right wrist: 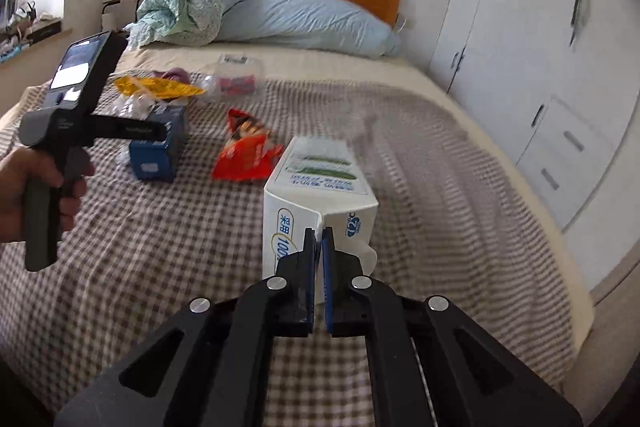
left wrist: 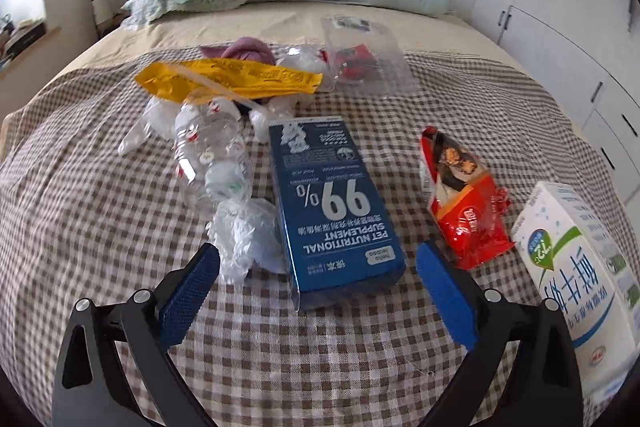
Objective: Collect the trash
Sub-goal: 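Grasp the blue supplement box with the left tool while the right tool holds the carton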
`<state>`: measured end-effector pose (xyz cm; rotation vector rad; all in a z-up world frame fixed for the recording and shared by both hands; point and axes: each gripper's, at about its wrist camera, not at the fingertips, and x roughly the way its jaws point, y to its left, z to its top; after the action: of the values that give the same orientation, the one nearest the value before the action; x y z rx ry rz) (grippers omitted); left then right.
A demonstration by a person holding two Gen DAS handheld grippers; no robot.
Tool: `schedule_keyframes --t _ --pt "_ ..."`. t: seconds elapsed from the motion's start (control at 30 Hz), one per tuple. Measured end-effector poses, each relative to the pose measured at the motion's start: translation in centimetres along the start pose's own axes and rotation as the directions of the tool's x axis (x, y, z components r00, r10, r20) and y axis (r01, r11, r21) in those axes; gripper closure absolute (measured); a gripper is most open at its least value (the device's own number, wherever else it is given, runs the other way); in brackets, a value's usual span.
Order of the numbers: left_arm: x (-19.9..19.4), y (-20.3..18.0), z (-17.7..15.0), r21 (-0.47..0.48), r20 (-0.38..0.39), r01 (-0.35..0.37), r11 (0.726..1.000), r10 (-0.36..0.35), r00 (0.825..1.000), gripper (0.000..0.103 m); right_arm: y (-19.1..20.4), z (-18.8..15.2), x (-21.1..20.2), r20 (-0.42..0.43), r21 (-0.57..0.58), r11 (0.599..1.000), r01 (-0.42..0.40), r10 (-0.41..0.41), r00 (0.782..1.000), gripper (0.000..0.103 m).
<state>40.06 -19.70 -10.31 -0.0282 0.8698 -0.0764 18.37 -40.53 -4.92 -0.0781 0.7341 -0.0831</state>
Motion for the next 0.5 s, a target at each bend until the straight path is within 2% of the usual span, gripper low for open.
schedule_keyframes --t 0.07,0.13,0.17,0.2,0.27,0.33,0.4,0.47,0.5 --pt "0.5 -0.2 -1.0 -0.030 0.005 -0.040 0.999 0.040 0.999 0.006 -0.2 -1.8 0.9 -0.013 0.011 1.000 -0.012 0.012 1.000 0.094" --pt "0.2 -0.5 -1.5 -0.038 0.050 -0.073 0.997 0.075 0.996 0.006 -0.5 -2.8 1.0 0.004 0.035 0.999 -0.021 0.020 1.000 0.065" --pt "0.1 -0.6 -1.5 -0.035 0.055 -0.088 0.996 0.089 0.994 0.006 -0.8 -2.9 0.7 0.037 0.053 0.998 -0.032 0.031 0.999 0.039" --pt "0.0 -0.6 -1.5 -0.038 0.052 -0.098 0.994 0.100 0.994 0.006 -1.2 -2.8 0.3 0.071 0.069 0.996 -0.051 0.046 0.996 0.034" --pt "-0.1 -0.5 -1.6 -0.050 0.035 -0.106 0.993 0.108 0.994 0.007 -1.8 -1.9 0.1 0.085 0.107 0.991 -0.077 0.068 0.994 0.031" --pt "0.1 -0.6 -2.1 -0.051 0.010 -0.109 0.993 0.110 0.994 0.008 -1.7 -0.8 1.2 0.044 0.123 0.989 -0.086 0.081 0.996 0.028" --pt "0.4 -0.8 -2.8 -0.048 0.006 -0.134 0.990 0.135 0.991 0.008 -1.1 -0.3 2.2 0.040 0.110 0.992 -0.064 0.060 0.997 0.028" --pt "0.6 -0.9 -3.6 -0.059 0.016 -0.102 0.993 0.103 0.995 0.008 -0.7 -0.4 3.5 0.025 0.119 0.992 -0.041 0.038 0.999 0.028" --pt "0.7 -1.0 -3.6 -0.059 0.022 -0.109 0.992 0.110 0.994 0.008 -0.7 -0.6 4.3 0.015 0.136 0.990 -0.041 0.039 0.999 0.028"
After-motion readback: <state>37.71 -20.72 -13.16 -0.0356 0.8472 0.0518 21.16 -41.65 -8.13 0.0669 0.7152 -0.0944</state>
